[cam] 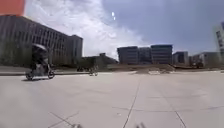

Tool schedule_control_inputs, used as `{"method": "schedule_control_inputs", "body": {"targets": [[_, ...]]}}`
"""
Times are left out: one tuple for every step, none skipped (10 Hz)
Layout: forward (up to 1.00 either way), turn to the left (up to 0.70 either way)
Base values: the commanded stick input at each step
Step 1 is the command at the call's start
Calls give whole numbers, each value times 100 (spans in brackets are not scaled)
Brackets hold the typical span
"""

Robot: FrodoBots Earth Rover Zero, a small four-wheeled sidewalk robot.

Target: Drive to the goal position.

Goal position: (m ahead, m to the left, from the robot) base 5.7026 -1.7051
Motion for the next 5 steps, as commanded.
{"method": "schedule_control_inputs", "body": {"targets": [[45, -24], [45, -24], [45, -24], [45, -24], [45, -24]]}}
